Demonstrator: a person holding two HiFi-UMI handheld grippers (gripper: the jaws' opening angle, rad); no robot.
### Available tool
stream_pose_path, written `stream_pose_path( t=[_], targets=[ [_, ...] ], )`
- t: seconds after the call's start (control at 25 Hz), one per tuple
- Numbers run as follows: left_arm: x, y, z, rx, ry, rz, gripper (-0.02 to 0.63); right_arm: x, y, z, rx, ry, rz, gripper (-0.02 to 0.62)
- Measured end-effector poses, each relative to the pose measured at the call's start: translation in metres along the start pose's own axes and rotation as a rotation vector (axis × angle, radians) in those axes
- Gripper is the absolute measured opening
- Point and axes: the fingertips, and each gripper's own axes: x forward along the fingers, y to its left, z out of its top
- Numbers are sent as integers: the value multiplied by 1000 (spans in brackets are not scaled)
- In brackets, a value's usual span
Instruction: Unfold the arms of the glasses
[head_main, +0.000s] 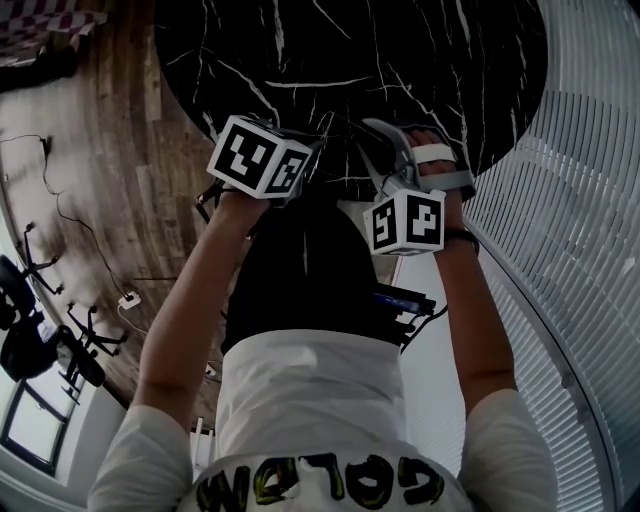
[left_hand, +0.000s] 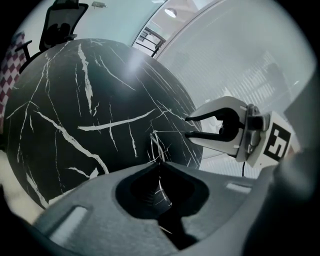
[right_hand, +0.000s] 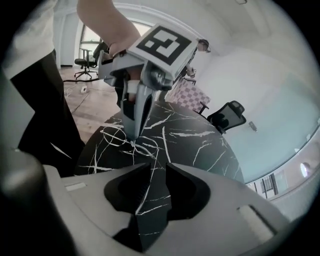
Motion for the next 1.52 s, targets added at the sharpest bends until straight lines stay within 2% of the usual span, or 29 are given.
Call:
stream_pose_path(
  t=[0.08,0.2,0.32,0.44,0.6,0.68,0.76,1.0,1.52],
  targets=[
    [-2,0,1,7,-2,8,11,-7,-2,12,-3,-48,-3,110],
    [-4,2,2,10,-6,17,11,-8,10,27,-78,-79,27,98],
    [-3,1,5,16,-5,21,11,2,23,31,-156,-66,63,84],
    [-3,0,6,31,6,23,11,13,29,32,-246,-40,80,101],
    [-1,-1,6,54,19,23,11,23,29,34,-368,-14,80,123],
    [0,-2,5,55,19,18,11,28,27,39,-398,-22,69,126],
    [0,-3,5,53,12,18,11,31,27,41,-415,-28,68,122],
    [-3,-1,7,49,-2,21,11,33,32,36,-434,-11,86,53],
    [-15,19,16,-2,-58,65,11,21,34,19,-368,30,97,26]
  ],
)
